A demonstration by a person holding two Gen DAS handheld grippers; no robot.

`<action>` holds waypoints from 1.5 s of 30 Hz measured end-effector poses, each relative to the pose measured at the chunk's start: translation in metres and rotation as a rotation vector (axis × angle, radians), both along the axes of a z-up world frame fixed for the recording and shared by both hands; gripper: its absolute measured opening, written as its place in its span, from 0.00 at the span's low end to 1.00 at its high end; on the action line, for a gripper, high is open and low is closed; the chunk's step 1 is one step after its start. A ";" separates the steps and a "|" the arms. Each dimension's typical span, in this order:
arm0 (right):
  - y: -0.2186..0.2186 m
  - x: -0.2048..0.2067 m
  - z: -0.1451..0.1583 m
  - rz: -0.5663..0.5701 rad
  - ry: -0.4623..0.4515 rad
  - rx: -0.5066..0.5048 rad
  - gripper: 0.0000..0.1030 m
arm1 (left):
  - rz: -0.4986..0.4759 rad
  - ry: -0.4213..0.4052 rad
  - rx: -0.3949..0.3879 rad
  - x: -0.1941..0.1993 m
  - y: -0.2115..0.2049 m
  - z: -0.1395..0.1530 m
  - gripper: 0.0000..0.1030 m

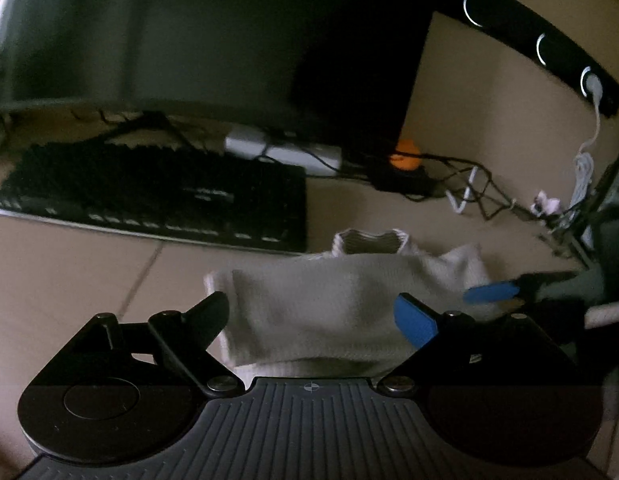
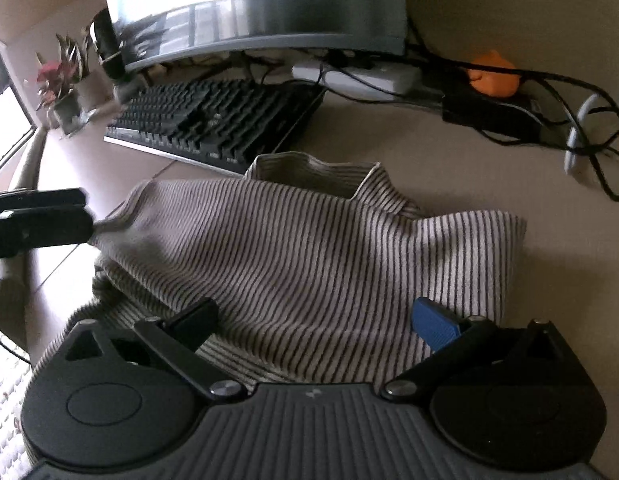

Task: Fold clothes

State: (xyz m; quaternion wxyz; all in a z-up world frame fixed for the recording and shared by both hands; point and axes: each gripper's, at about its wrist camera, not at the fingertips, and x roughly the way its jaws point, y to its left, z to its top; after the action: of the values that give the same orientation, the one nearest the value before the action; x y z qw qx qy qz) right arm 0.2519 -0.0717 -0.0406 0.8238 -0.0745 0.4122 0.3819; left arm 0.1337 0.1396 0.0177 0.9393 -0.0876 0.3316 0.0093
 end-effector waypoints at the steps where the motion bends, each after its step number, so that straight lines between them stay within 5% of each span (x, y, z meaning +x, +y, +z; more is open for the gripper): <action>1: -0.002 -0.006 0.001 0.007 -0.043 -0.028 1.00 | -0.003 0.006 0.013 -0.001 0.000 0.000 0.91; 10: -0.014 -0.058 0.000 0.076 -0.381 -0.300 1.00 | -0.024 0.141 0.112 -0.001 -0.011 -0.030 0.92; 15: -0.022 -0.043 0.005 0.011 -0.284 -0.186 1.00 | 0.002 0.156 0.160 -0.005 -0.008 -0.026 0.92; 24: -0.038 -0.010 0.021 -0.118 -0.074 0.073 1.00 | -0.058 0.032 -0.008 0.003 -0.015 0.000 0.91; 28: -0.045 0.004 0.029 -0.175 0.020 0.188 1.00 | 0.018 0.130 -0.008 0.032 -0.013 -0.030 0.74; 33: -0.029 0.016 -0.009 -0.207 0.120 0.140 1.00 | 0.004 0.157 0.028 0.039 -0.014 -0.043 0.73; 45: -0.021 0.011 -0.008 -0.132 0.082 0.076 1.00 | -0.027 0.165 0.011 0.049 -0.006 -0.049 0.77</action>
State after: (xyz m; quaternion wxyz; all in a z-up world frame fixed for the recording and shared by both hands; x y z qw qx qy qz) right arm 0.2631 -0.0925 -0.0489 0.8320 0.0000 0.4347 0.3447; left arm 0.1824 0.1336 -0.0312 0.9092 -0.0769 0.4091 0.0059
